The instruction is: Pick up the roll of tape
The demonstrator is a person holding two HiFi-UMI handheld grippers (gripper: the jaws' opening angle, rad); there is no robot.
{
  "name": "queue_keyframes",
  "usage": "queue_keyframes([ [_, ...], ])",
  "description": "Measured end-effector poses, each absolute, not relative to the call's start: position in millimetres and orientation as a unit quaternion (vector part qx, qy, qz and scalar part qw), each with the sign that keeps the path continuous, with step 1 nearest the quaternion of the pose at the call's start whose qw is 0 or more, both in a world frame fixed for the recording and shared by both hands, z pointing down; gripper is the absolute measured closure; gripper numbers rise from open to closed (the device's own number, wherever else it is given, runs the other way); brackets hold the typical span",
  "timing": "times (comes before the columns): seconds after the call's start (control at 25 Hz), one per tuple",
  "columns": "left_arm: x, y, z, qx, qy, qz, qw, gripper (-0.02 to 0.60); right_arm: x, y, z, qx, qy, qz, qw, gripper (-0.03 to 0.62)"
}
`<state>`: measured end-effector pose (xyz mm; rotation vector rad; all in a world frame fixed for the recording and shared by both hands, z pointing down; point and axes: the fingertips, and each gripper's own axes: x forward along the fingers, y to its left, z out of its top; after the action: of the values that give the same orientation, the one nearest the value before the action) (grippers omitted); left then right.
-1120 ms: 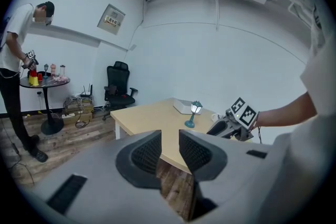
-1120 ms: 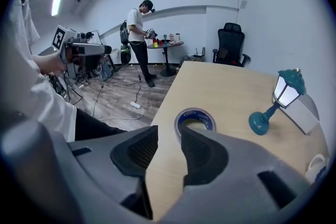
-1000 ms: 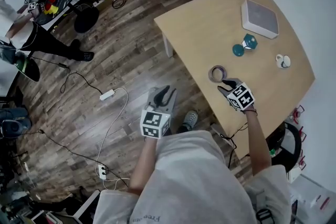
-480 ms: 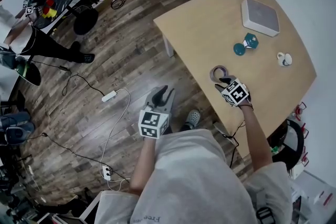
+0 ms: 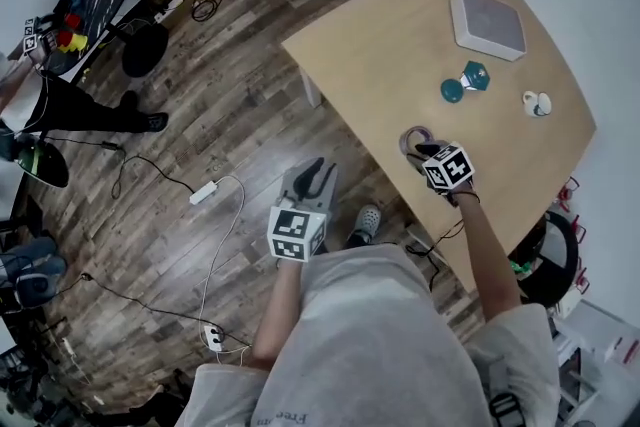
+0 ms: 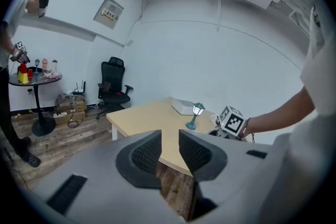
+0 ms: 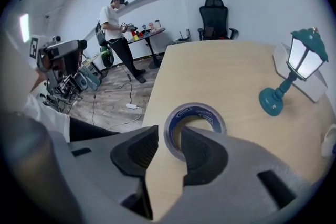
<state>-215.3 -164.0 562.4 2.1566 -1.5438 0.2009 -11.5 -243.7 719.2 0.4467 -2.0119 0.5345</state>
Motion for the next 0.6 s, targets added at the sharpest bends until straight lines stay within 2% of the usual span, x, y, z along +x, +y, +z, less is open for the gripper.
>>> queue_keyframes([
  [0.44,-223,-227,559,0.827,-0.498,0.053,0.256,0.485,-28,-266,726,0.265,-0.782,0.316,0.467,0.456],
  [0.6,-223,-244,559,0.838,-0.477,0.049,0.261,0.485,-26,-269,735,0.287,-0.761,0.321,0.486,0.451],
])
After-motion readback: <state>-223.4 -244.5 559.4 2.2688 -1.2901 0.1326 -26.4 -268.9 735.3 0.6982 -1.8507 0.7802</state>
